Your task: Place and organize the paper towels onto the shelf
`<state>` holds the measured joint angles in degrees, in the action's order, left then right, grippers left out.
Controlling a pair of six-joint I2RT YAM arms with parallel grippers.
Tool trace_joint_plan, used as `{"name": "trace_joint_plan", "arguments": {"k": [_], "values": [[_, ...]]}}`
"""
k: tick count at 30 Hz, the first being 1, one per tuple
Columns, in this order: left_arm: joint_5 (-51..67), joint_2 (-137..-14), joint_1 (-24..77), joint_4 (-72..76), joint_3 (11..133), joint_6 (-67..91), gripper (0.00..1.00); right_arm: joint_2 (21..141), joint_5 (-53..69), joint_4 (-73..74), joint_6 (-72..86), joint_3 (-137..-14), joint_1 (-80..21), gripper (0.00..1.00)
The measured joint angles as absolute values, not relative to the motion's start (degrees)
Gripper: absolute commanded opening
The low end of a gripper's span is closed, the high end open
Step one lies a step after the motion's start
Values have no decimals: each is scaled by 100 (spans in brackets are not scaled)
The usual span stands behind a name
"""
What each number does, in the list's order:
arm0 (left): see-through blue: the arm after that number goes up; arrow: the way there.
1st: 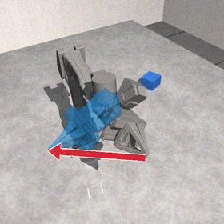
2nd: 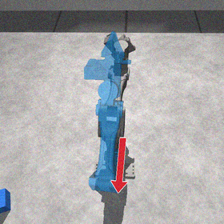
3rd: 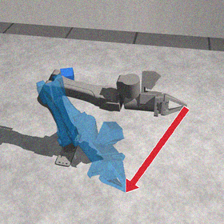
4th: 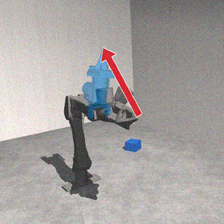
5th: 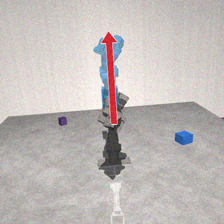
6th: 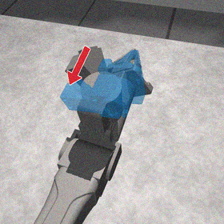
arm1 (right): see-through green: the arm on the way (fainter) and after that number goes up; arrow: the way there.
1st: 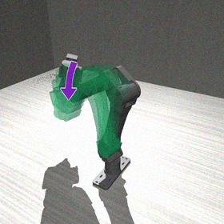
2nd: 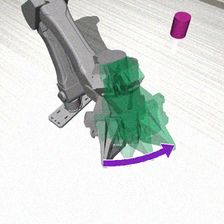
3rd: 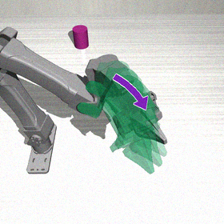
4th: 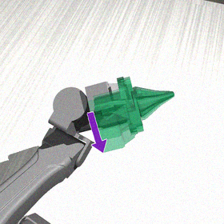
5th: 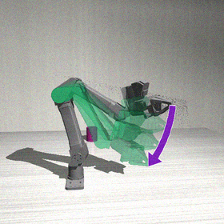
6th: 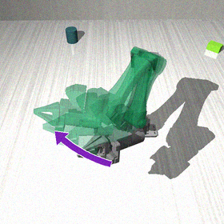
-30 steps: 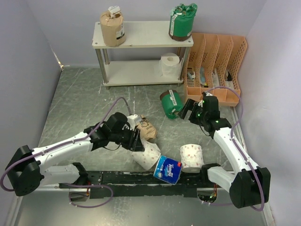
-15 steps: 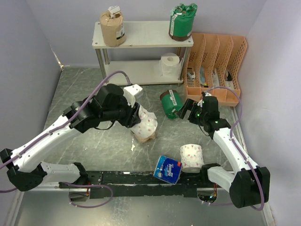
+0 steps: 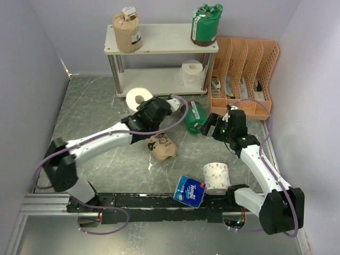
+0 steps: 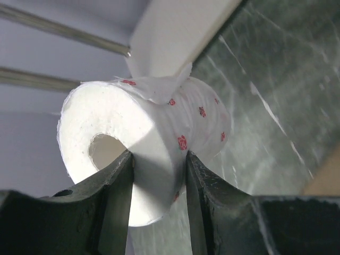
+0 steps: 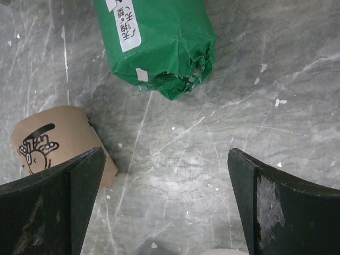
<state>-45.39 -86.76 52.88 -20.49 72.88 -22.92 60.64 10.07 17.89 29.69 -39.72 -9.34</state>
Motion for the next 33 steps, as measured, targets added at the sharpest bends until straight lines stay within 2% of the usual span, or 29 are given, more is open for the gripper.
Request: {"name": "trace_joint_plan", "arguments": {"k": [4,8,19,24,29,33], "values": [[-4786,-9640,5096,-451,7380,-3511,7,6064,967,1798,2842,-3972,-934,100],[-4536,-10694,4713,3,8355,-3927,7,6062,958,1833,2777,-3972,-934,100],[-2563,-12637,3680,-633,11542,-3857,10,5999,814,1824,2735,-3975,-934,100],[-1765,-13087,3524,-749,11977,-3835,12,6193,720,1686,2558,-3975,-939,100],[-1011,-13413,3514,-947,12070,-3863,19,6165,344,1253,2305,-3909,-945,100],[-650,-13463,3514,-902,12151,-3946,38,6018,207,655,2073,-3695,-945,100]]}}
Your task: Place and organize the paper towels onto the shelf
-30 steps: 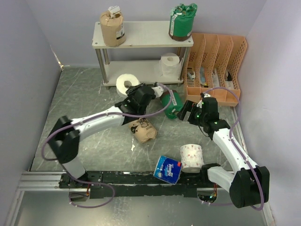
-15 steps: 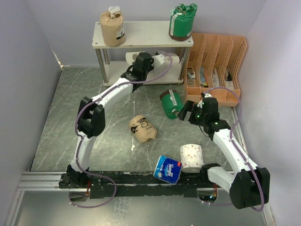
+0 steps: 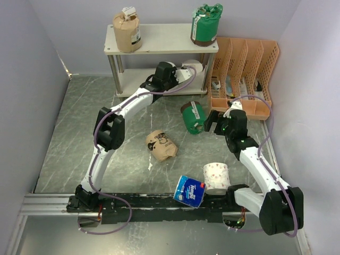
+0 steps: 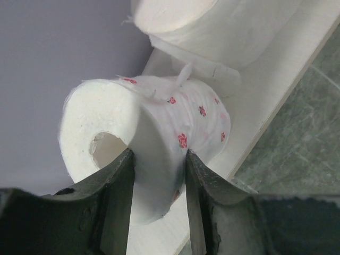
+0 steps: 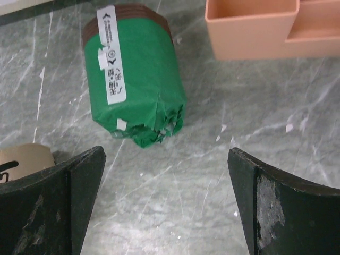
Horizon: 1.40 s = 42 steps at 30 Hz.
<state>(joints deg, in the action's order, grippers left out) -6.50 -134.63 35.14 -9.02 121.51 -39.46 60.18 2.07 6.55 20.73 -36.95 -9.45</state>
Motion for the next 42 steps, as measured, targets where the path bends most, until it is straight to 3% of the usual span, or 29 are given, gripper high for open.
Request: {"name": "trace_joint_plan", "arguments": {"k": [7,15,26,27,28,29,42], "values": [[-274,-13469,3492,-604,12156,-3879,51,6855,126,-78,1212,-3905,-952,100],[-117,-13472,3492,-381,12156,-3771,55,7638,91,-451,126,-4372,-978,99],[-82,-13472,3492,-49,11913,-3820,63,7791,777,-947,-464,-4257,-1109,97],[-82,-13472,3492,-43,11907,-3817,71,7787,803,-956,-486,-4235,-1162,97],[-82,-13472,3492,-36,11904,-3813,94,7780,823,-963,-508,-4211,-1240,97],[-84,-13472,3492,-14,11904,-3817,100,7752,810,-961,-528,-4176,-1341,97],[-489,-12803,3892,-40,11109,-3675,99,7590,-357,-683,-878,-4042,-2084,96]]}}
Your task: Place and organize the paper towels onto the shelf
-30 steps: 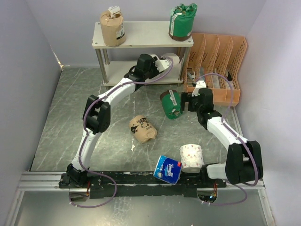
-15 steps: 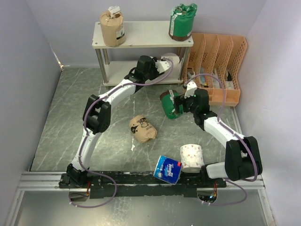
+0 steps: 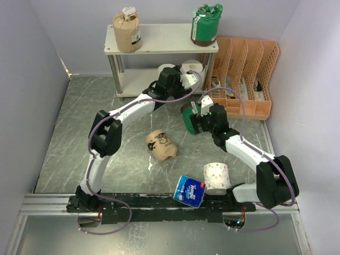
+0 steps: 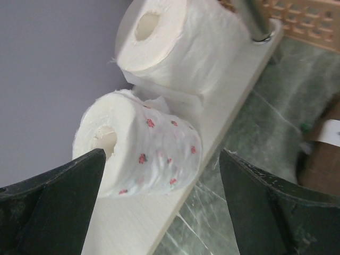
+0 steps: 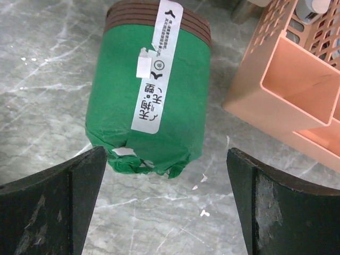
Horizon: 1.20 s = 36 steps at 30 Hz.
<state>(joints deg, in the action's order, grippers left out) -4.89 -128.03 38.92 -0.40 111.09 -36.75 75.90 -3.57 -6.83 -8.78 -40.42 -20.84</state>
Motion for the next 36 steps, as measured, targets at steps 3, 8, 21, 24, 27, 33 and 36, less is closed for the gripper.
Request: {"name": "trace_joint_plan", "arguments": {"k": [3,8,21,24,27,33,36], "values": [[-611,-12333,4062,-279,10836,-3557,99,7629,-462,-637,-974,-4042,-2097,96],[-956,-11139,4333,-543,10178,-3301,99,7765,-355,-611,-1212,-4042,-2097,94],[-1350,-6403,4569,-607,6154,-2165,99,7856,388,49,-2493,-4595,-2001,91],[-1422,-5964,4571,-742,5905,-1900,99,8029,526,104,-2722,-4912,-1929,90],[-1490,-5553,4584,-762,5535,-1704,99,8281,633,167,-2895,-5122,-1911,87],[-1636,-4683,4609,-685,4523,-1485,100,8637,926,574,-3100,-5365,-1911,87],[-1763,-4525,4622,-598,4189,-1455,100,8611,1074,779,-3197,-5378,-1911,89]]}}
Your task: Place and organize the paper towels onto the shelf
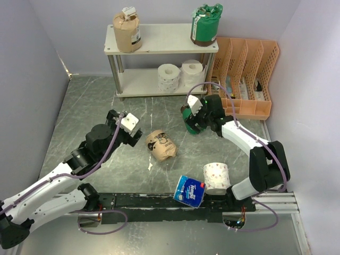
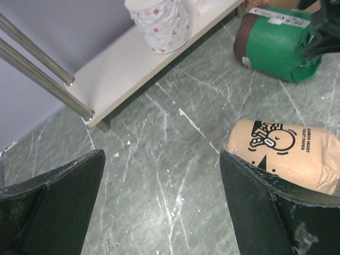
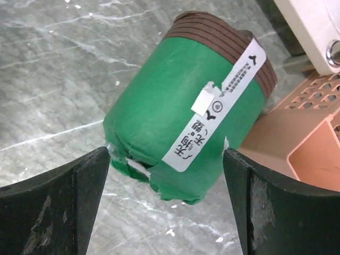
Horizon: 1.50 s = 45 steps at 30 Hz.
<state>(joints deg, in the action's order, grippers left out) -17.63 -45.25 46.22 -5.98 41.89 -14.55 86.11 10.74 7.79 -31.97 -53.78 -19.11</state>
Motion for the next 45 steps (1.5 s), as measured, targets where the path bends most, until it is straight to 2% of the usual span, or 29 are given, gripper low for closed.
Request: {"name": "trace_joint_plan", "arguments": {"k": [10,16,17,19,21,22,24,25,33,39,45], "values": [[-1861,-4803,4641,-403,3953,-1404,99,8672,1490,932,-3474,-5400,-1702,88],[-1920,-4718,4639,-338,3892,-1406,99,9271,1420,685,-3494,-5625,-1667,78],[-1929,-4700,4641,-329,3879,-1406,99,9317,1404,628,-3474,-5649,-1664,73],[-1938,-4672,4639,-311,3854,-1406,99,9365,1356,506,-3433,-5655,-1667,58],[-1938,-4678,4641,-294,3848,-1406,98,9376,1319,403,-3350,-5655,-1667,36],[-1938,-4683,4641,-285,3848,-1406,98,9376,1302,357,-3330,-5655,-1667,31],[-1938,-4689,4641,-279,3848,-1406,98,9376,1238,237,-3199,-5655,-1667,14],[-1938,-4692,4641,-279,3848,-1406,98,9376,1225,202,-3175,-5655,-1667,0],[-1935,-4716,4641,-276,3848,-1406,98,9356,1472,196,-2314,-5699,-1675,0],[-1933,-4716,4641,-276,3846,-1406,98,9122,1562,390,-794,-5808,-1887,0],[-1931,-4716,4641,-279,3846,-1404,98,9105,1730,843,1081,-6674,-2075,0]]}}
